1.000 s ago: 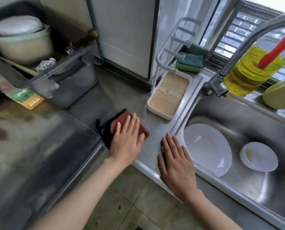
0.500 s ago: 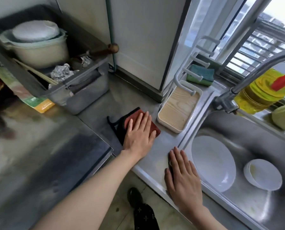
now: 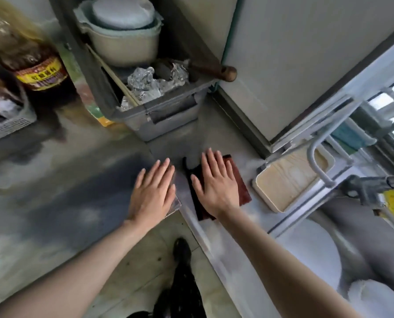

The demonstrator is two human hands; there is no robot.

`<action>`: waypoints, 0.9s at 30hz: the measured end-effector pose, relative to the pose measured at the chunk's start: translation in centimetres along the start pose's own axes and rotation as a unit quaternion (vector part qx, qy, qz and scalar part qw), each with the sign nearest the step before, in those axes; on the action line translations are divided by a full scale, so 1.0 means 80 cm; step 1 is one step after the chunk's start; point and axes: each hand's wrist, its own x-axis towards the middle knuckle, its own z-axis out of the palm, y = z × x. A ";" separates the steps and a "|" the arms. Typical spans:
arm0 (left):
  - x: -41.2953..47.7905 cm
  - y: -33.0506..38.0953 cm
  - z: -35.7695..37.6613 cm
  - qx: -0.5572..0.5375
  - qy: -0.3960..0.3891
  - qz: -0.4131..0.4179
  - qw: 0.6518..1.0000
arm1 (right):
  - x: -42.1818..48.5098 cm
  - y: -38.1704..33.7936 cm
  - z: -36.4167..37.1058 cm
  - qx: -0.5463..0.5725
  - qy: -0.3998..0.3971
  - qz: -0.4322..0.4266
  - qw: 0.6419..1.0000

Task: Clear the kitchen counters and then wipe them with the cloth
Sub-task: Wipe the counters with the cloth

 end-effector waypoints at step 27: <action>-0.153 -0.121 -0.031 -0.126 0.111 -0.234 0.958 | 0.048 -0.122 0.022 0.228 0.072 0.031 0.971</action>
